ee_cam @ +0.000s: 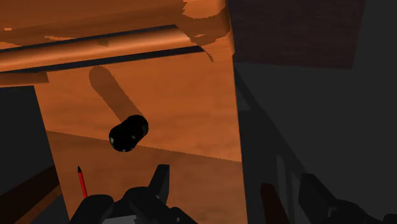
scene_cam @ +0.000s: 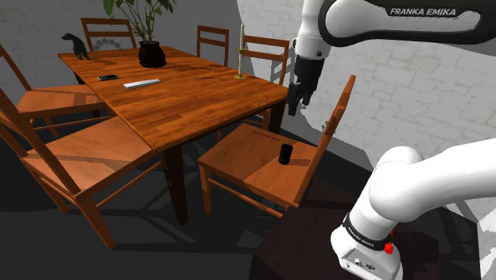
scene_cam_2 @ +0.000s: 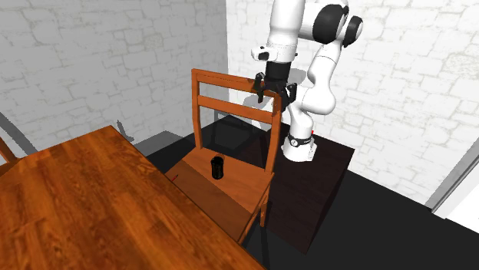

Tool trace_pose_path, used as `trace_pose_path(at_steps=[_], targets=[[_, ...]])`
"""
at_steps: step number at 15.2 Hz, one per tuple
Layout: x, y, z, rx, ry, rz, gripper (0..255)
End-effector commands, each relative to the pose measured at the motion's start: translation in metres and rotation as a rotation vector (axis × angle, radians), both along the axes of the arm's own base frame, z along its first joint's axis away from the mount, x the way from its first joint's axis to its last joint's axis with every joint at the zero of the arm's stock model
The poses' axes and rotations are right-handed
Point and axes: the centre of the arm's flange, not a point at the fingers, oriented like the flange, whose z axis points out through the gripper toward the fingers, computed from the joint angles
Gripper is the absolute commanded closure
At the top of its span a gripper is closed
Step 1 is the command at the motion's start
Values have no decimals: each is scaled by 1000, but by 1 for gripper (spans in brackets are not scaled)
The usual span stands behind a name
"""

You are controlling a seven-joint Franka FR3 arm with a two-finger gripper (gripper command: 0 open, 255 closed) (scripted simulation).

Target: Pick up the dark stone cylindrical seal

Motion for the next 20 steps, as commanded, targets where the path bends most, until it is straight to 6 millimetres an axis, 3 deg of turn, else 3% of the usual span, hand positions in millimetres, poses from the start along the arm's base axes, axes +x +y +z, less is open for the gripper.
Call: trace_pose_path(at_steps=[1,20], targets=[[0,0,0,0,0,0,0],[80,-140,-196,20,24,-4,0]])
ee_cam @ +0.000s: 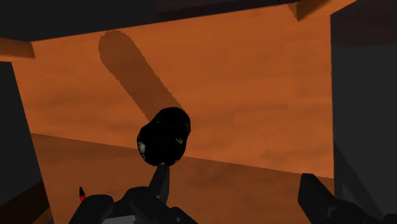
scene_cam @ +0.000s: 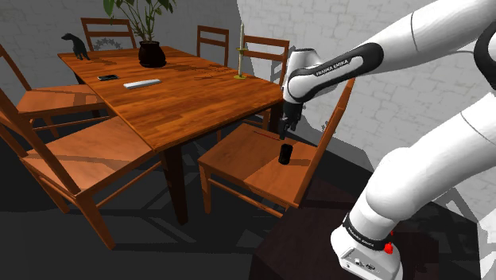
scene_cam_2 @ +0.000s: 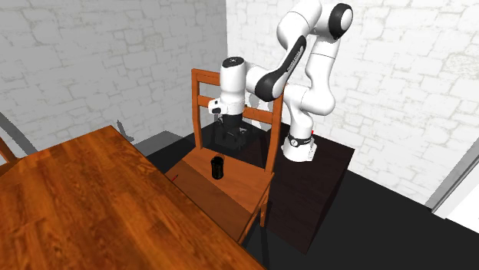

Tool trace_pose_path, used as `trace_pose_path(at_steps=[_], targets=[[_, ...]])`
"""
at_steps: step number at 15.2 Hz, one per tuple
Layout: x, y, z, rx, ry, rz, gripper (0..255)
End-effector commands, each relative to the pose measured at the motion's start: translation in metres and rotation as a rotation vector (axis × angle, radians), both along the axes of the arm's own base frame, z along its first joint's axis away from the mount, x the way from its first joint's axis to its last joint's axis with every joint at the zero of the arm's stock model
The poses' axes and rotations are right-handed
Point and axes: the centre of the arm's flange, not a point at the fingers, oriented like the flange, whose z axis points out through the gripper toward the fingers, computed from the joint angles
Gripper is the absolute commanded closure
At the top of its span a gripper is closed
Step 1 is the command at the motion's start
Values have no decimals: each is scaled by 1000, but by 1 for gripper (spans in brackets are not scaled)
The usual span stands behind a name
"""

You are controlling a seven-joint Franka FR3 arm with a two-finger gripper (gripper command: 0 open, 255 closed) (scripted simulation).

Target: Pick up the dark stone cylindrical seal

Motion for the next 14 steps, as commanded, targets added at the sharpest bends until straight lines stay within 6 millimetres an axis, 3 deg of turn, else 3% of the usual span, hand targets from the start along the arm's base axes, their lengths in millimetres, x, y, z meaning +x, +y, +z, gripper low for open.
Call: trace_pose_path(at_steps=[1,9,14], targets=[[6,-19,-21,1,1,0,0],[38,-77,-105,9,11,-2,0],[39,-78,-128,9,12,-2,0]])
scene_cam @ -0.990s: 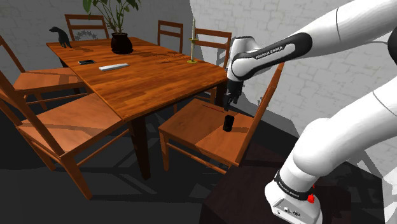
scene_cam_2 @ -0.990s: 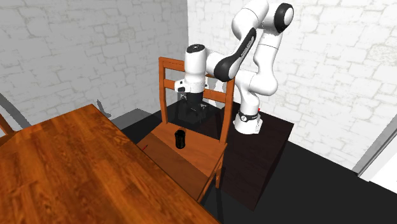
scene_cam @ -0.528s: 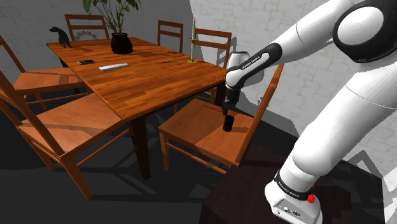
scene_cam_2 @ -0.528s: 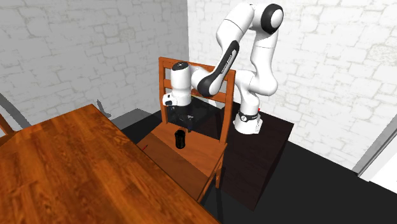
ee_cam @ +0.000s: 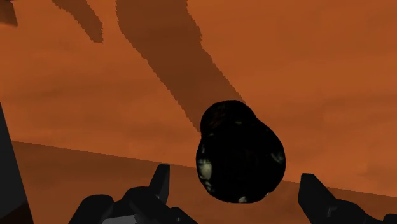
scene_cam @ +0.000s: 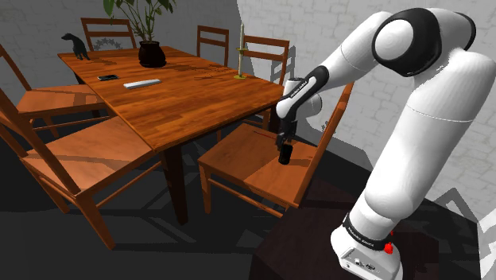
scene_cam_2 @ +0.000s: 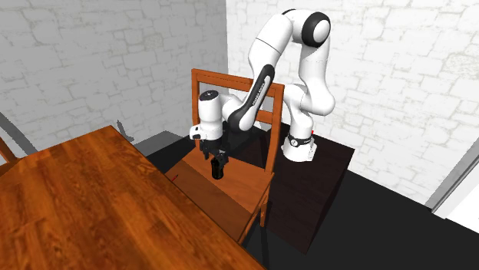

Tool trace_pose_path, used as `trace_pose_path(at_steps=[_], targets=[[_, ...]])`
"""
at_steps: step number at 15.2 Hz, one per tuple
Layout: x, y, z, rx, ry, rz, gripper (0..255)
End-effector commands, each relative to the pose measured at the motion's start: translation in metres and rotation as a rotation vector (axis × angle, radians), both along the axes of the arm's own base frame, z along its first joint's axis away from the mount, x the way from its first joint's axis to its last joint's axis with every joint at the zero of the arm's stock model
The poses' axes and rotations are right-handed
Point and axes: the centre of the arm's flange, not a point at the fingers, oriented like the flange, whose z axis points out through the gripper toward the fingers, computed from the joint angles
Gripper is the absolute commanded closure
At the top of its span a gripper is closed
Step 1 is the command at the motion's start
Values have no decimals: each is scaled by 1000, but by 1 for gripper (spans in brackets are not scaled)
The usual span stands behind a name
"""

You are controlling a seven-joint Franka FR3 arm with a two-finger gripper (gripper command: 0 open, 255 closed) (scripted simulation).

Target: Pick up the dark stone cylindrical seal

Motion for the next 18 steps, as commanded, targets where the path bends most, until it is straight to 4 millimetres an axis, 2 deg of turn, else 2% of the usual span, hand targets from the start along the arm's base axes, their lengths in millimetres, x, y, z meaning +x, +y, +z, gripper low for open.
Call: trace_pose_path(at_steps=[1,3,5,6,15,18], targets=[[0,2,-10,0,-1,0,0],[0,2,-24,0,-1,0,0],[0,2,-24,0,-1,0,0],[0,1,-24,0,-1,0,255],[0,2,-24,0,-1,0,255],[0,2,-8,0,-1,0,255]])
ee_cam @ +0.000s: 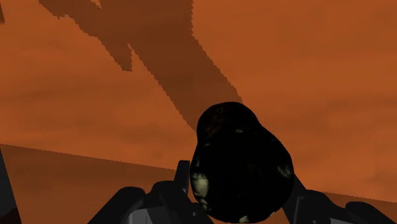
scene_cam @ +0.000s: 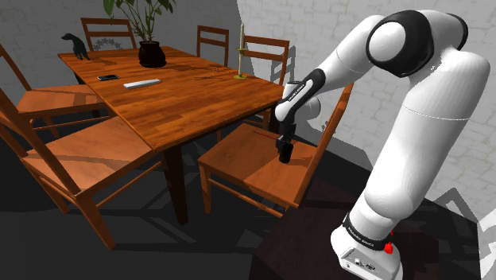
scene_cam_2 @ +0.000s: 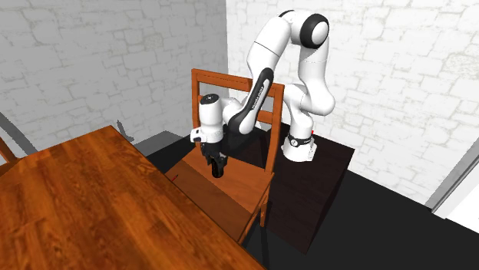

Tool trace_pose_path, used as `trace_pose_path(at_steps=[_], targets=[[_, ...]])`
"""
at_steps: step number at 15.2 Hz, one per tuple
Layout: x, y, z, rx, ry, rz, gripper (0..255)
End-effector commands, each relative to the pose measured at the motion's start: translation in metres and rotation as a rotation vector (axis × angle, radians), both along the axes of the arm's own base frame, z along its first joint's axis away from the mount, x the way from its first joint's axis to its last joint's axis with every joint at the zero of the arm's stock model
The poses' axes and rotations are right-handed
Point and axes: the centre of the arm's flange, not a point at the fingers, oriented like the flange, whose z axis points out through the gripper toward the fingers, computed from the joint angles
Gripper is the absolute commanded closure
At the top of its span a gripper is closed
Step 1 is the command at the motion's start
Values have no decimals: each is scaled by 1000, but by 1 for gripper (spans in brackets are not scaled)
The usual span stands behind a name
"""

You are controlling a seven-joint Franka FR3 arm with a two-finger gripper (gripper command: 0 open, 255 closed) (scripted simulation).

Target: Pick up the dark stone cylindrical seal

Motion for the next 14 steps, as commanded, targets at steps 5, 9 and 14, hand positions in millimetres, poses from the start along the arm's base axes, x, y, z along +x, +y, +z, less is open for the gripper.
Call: trace_pose_path(at_steps=[5,9,14], targets=[[0,0,32,0,0,0,255],[0,0,53,0,0,0,255],[0,0,69,0,0,0,255]])
